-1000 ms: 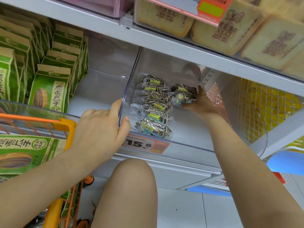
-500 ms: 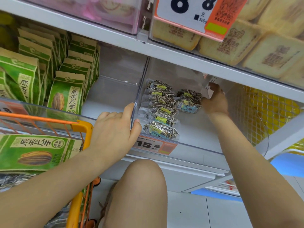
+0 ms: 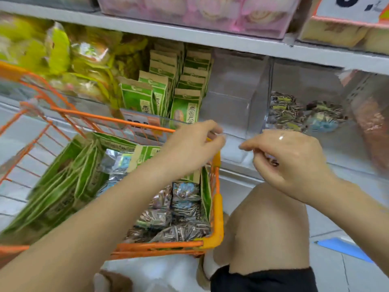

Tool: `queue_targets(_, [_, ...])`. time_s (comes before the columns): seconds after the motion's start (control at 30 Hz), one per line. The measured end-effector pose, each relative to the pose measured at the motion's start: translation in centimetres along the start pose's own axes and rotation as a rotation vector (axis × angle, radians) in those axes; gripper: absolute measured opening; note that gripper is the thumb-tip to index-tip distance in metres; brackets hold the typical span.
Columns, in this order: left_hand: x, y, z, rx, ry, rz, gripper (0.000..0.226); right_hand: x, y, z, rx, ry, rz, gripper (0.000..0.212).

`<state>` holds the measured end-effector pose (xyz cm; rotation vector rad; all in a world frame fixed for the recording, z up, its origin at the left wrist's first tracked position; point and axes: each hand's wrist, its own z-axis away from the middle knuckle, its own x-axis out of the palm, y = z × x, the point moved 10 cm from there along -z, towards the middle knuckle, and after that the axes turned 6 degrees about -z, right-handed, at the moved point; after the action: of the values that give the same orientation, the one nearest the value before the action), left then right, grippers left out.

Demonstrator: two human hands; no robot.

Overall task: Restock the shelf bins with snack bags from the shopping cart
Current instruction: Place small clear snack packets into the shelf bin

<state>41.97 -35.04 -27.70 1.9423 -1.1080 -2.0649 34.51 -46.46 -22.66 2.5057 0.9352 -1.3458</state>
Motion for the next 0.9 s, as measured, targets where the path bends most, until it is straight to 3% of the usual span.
queue_targets(0.07, [-1.5, -3.2, 3.2, -0.027, -0.067, -0.022, 0.033, 2.4, -1.9, 0.0, 0.012, -0.141, -0.106, 0.027])
queue_targets(0.2, [-2.1, -8.8, 10.1, -0.067, -0.238, -0.212, 0.043, 8.0, -5.8, 0.4, 0.044, -0.547, -0.292, 0.047])
queue_targets(0.33, [-3.1, -11.7, 14.3, -0.174, -0.212, -0.148, 0.036, 13.0, -9.8, 0.3, 0.067, -0.912, -0.432, 0.042])
queue_targets(0.53, [-3.7, -13.7, 15.9, -0.263, -0.149, -0.037, 0.040, 19.2, -11.2, 4.9, 0.120, -1.519, -0.288, 0.049])
queue_targets(0.67, [-4.7, -14.3, 15.9, -0.305, -0.044, 0.011, 0.035, 19.6, -10.9, 5.5, 0.193, -1.590, -0.284, 0.043])
queue_targets(0.83, [-6.3, -15.7, 16.1, -0.382, 0.139, 0.072, 0.024, 19.2, -10.5, 4.1, 0.410, -1.478, -0.555, 0.034])
queue_targets(0.9, [-6.5, -16.1, 16.3, -0.412, 0.162, 0.102, 0.020, 19.3, -10.4, 3.4, 0.495, -1.390, -0.706, 0.042])
